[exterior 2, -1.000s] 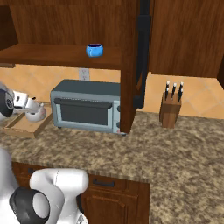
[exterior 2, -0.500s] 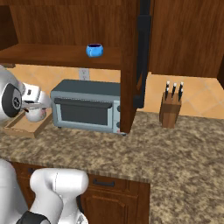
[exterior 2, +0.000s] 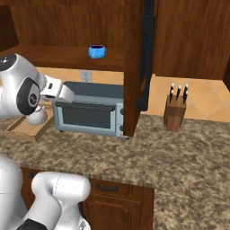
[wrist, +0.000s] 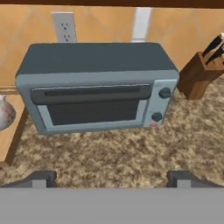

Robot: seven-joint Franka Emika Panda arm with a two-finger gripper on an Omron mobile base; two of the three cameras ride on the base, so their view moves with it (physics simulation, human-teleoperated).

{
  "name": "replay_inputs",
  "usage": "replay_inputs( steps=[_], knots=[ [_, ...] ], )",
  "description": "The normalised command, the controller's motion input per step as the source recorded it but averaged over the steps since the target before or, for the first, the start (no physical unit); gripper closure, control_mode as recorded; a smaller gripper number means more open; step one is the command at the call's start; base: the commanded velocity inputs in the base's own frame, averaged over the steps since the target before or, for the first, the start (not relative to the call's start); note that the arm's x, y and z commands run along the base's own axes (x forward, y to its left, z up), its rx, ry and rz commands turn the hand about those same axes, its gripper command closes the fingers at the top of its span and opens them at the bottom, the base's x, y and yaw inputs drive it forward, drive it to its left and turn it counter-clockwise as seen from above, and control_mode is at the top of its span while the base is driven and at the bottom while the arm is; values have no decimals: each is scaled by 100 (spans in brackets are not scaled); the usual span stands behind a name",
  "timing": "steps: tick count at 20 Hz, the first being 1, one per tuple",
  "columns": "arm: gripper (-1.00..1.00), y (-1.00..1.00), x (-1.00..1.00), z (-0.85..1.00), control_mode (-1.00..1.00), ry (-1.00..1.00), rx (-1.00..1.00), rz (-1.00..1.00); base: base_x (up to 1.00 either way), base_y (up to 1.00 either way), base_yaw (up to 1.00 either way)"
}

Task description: Pick the kettle from the counter and place it on the tray. Then pick the mug from the cabinet and place it on the tray. Then close the cabinet doors.

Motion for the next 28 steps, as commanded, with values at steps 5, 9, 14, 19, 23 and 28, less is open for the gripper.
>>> replay_inputs(
  steps=[5, 9, 14, 19, 23, 28],
  knots=[
    [-100, -50, 1, 69, -100, -1, 5, -14, 0, 0, 0],
    [-100, -43, 1, 35, -100, -2, 8, -6, 0, 0, 0],
    [-100, -16, 0, 1, -100, 0, 2, 0, 0, 0, 0],
    [-100, -1, 12, 13, -100, 0, 1, 2, 0, 0, 0],
    [-100, 8, 39, 21, -100, -9, 0, 10, 0, 0, 0],
    [-100, 9, 38, 13, -100, -27, 0, 8, 0, 0, 0]
  ],
)
